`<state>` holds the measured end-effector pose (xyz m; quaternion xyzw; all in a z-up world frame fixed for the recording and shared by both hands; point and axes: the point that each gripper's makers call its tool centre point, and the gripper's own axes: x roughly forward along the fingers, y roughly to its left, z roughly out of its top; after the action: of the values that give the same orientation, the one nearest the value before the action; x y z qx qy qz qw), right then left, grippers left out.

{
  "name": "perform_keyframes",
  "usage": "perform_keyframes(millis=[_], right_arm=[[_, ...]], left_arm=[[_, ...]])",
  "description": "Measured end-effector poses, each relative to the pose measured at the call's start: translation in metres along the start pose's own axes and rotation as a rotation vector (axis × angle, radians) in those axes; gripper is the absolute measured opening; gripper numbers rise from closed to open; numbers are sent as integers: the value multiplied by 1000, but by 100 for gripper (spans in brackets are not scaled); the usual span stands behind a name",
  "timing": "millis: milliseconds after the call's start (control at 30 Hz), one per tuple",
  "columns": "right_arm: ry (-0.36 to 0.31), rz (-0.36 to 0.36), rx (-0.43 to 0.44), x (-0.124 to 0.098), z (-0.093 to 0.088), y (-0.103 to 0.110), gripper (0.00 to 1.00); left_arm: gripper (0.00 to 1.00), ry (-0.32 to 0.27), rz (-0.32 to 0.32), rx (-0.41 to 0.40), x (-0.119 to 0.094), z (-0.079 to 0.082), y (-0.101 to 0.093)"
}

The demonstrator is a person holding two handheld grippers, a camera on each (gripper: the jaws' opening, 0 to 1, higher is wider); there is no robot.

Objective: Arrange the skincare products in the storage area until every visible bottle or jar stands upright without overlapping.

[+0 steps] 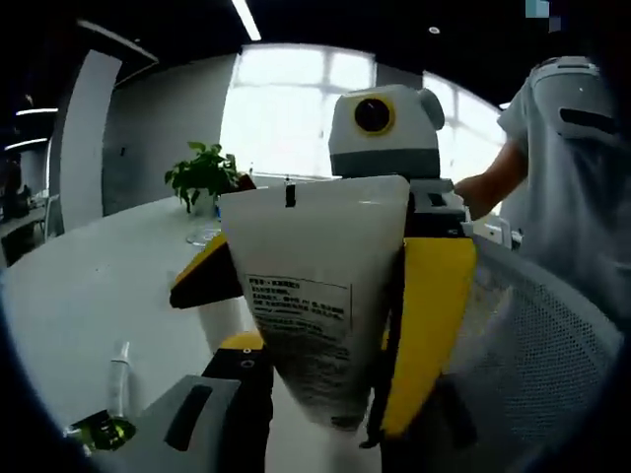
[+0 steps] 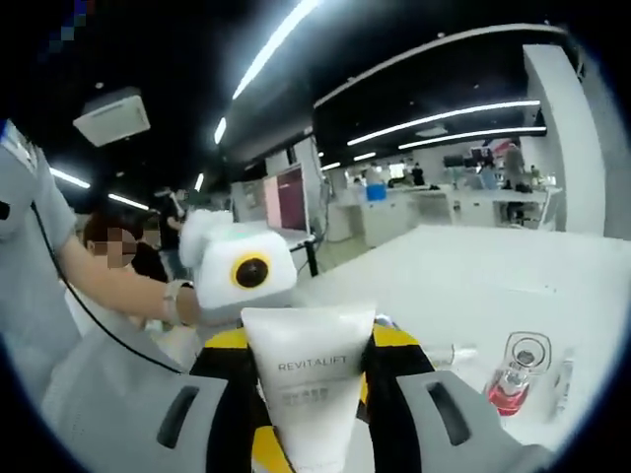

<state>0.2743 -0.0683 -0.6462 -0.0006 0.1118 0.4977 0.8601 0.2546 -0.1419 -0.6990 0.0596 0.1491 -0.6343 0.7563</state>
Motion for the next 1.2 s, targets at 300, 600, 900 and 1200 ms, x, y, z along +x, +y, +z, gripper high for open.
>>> perform_keyframes(millis=[300,600,900,1200], right_arm=[[11,-142,53,8,-3,-32,39],[44,-203,35,18,-13,-39,35],[39,-190,58,12,-10,-38,35],[12,-87,59,3,-1,-26,38]], left_arm=[[33,14,221,96,-7,-2,29],[33,107,328,70,-10,-17,45],[29,85,311,16,-18,-16,45],[26,9,206,-43,-21,-8,35]])
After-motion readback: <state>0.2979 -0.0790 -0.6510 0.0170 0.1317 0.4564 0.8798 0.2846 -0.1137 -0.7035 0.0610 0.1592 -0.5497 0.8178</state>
